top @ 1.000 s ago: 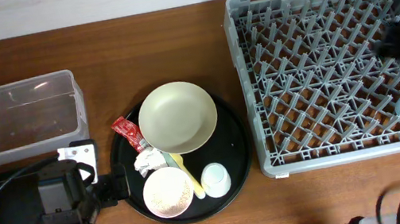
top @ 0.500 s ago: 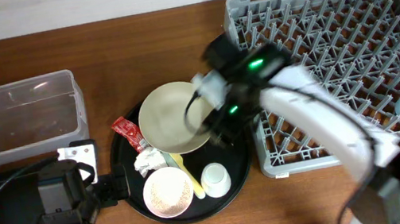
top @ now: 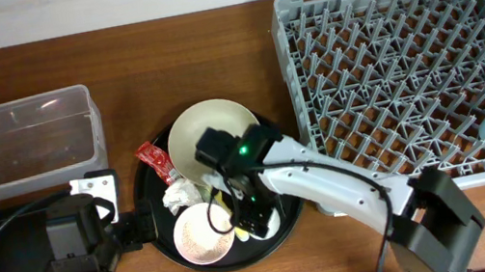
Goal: Sort waste into correct bins and load items into the dishwasher rack
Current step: 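Reach the right gripper to the white cup and grasp it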
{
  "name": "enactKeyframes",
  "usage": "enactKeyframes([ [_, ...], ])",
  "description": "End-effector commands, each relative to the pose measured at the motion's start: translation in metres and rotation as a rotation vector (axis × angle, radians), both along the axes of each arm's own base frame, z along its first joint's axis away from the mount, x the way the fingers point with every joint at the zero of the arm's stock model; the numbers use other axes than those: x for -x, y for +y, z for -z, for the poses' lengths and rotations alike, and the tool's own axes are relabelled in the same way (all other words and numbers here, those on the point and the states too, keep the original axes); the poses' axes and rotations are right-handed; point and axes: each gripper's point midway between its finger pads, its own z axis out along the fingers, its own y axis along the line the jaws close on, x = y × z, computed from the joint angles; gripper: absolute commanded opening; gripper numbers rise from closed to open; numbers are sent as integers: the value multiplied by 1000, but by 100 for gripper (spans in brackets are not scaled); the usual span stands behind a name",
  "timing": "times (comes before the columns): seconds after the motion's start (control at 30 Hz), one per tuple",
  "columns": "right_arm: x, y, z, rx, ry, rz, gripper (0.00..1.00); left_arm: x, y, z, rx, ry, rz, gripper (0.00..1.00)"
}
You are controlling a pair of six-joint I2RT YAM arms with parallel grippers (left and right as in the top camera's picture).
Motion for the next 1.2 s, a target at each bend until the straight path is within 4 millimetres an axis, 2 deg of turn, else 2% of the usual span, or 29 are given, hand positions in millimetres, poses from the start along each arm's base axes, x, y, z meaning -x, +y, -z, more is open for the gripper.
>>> enactKeyframes([
  [0.0,7,1,8,-12,9,-21,90,-2,-2,-6,-3,-16,21,99],
  [0.07,16,14,8,-92,64,-79,87,-2,-2,-6,-3,-16,21,99],
  [0.17,15,20,8,-118,59,-86,82,-2,-2,-6,-3,-16,21,99],
  [0.27,14,20,8,-119,58,-85,74,-2,-2,-6,-3,-16,21,99],
  [0.53,13,20,9,-119,53,-85,75,-2,-2,-6,-3,-16,21,99],
  [0.63,9,17,10,-98,31,-82,68,-2,-2,-6,-3,-16,21,99],
  [0.77,4,15,12,-86,5,-83,69,-2,-2,-6,-3,-16,21,99],
  [0.9,6,10,22,-62,7,-83,69,-2,-2,-6,-3,-16,21,99],
  [0.97,6,10,23,-62,7,-84,67,-2,-2,-6,-3,-16,21,99],
  [1.03,5,11,23,-64,4,-83,61,-2,-2,-6,-3,-16,21,99],
  [1.17,3,10,20,-61,-6,-76,58,-2,-2,-6,-3,-16,21,99],
])
